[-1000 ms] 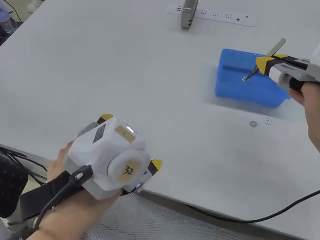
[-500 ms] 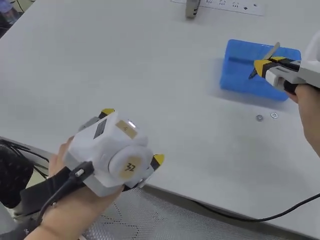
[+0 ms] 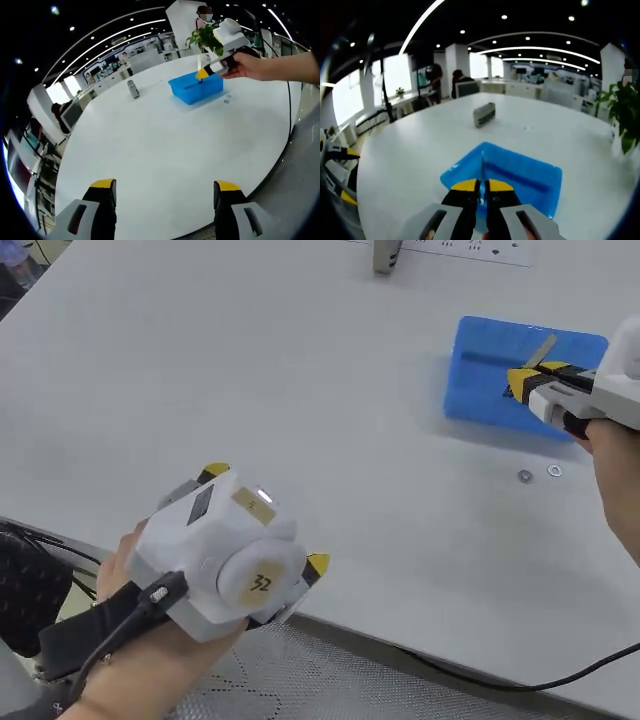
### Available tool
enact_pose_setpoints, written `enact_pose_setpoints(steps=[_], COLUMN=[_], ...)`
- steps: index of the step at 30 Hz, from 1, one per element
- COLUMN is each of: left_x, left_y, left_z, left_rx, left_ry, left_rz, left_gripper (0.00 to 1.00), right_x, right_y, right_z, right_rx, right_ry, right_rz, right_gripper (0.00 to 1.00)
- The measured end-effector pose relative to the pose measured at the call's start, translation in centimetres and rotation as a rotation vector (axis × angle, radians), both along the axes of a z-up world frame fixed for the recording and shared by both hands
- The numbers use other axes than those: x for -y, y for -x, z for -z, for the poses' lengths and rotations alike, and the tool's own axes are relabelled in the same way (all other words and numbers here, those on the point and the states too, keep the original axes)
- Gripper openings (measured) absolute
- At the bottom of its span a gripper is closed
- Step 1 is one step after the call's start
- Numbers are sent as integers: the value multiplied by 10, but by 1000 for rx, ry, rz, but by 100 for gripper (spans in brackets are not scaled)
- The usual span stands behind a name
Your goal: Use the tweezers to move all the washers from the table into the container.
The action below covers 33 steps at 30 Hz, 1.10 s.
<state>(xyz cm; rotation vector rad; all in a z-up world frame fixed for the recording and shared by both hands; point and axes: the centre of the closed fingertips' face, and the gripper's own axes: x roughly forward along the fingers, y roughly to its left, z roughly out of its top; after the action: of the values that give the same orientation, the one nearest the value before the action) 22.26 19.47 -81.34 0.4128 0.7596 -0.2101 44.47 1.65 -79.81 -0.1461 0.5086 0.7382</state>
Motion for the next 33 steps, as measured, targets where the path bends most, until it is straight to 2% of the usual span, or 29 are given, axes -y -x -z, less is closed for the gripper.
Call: enact_pose_setpoints(steps=[5,7,18,26,28,29,33], left_x=[-1,-1,-1,-1,1,1,1], left_y=[0,0,1,0,0,0,-1], left_z=[0,0,1,1,0,-1,-1], left_rx=[-1,-2,-7,-6,0,3,7], left_ry=[-2,-3,-5,-6,9,9,8], left_rz=[-5,-5,-1,0,4,3,3], left_gripper=[81,81,81,80,81,81,81], right_x=[-1,-2,5,3,1,1,6], right_y=[3,1,7,4,3,3,1], right_z=[5,3,5,3,4,2,-16], right_rx=[-8,10,23,1,-12,-24,1], right_ry=[12,2,-21,-7,-14,-45,-61], right_rz=[-9,-7,17,14,20,39,53], right_gripper=[2,2,2,3,3,3,3])
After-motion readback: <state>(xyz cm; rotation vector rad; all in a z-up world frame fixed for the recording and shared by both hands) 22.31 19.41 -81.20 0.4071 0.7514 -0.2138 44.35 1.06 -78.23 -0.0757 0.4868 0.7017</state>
